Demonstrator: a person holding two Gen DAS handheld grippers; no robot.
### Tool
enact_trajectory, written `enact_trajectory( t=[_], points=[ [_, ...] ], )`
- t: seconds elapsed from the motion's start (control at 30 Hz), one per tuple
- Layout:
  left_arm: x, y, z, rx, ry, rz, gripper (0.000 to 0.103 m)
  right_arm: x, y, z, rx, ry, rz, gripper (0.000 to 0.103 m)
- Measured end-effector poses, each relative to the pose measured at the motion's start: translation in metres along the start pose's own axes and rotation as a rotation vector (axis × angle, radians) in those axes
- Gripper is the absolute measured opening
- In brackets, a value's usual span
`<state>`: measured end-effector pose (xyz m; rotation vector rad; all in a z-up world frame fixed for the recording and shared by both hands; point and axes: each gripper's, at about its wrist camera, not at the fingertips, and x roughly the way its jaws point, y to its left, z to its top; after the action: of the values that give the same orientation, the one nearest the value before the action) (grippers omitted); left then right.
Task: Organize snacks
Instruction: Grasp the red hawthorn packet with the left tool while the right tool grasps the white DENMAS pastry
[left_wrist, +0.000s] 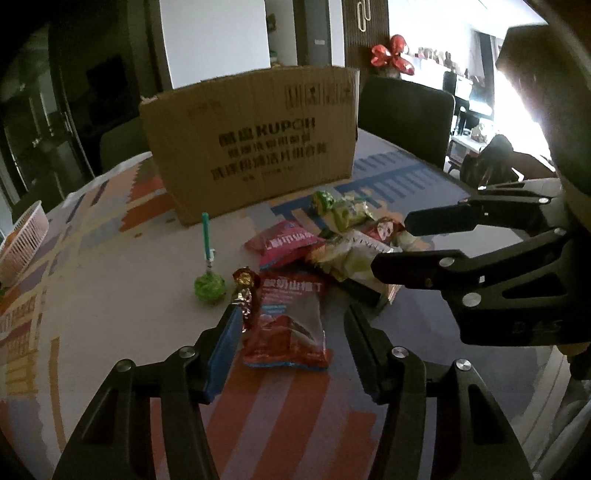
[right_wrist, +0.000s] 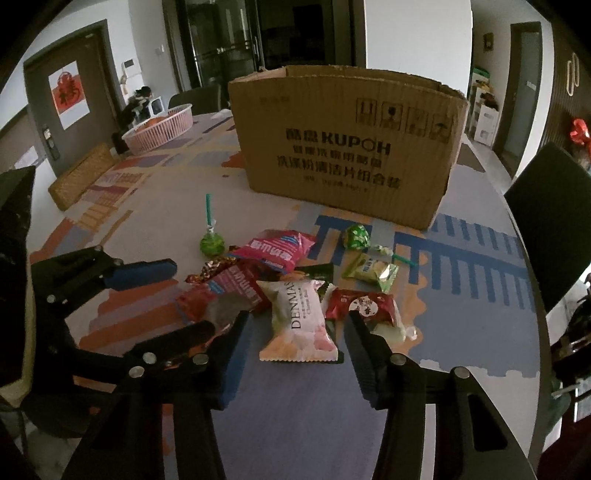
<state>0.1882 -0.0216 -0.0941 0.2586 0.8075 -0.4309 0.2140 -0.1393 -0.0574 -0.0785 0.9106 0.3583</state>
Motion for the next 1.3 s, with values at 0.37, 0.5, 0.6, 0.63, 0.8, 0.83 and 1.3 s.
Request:
enact_trajectory(
  t=[0.37,0.5,0.6,0.63,0.8,0.83,1.3],
  points=[
    [0.021,0.003,0.001,-0.011,0.034,-0.02,0.05,0.016,-0.003,-0.001,0.011,0.036,0.013,0.045],
    [0.028,0.004,0.002,-0.012,0.043,-0.009,0.05,0.02,-0.005,-0.002,0.017,0.045,0.016,0.042],
    [0.033,0.007,0.004,-0.028,0.056,-0.021,0.05,0.023,-0.007,-0.003,0.024,0.052,0.02,0.042],
    [0.035,0.007,0.004,-0.036,0.059,-0.024,0.05,0.024,-0.007,-0.003,0.027,0.053,0.024,0.041],
    [0.041,0.009,0.004,-0.068,0.081,-0.039,0.044,0.027,-0.006,-0.002,0.029,0.055,0.032,0.039],
    [0.04,0.01,0.004,-0.073,0.081,-0.038,0.043,0.027,-0.006,-0.002,0.027,0.054,0.032,0.039],
    [0.008,0.01,-0.001,-0.17,0.069,-0.041,0.041,0.01,-0.003,-0.005,0.035,0.028,0.045,0.033]
  ],
)
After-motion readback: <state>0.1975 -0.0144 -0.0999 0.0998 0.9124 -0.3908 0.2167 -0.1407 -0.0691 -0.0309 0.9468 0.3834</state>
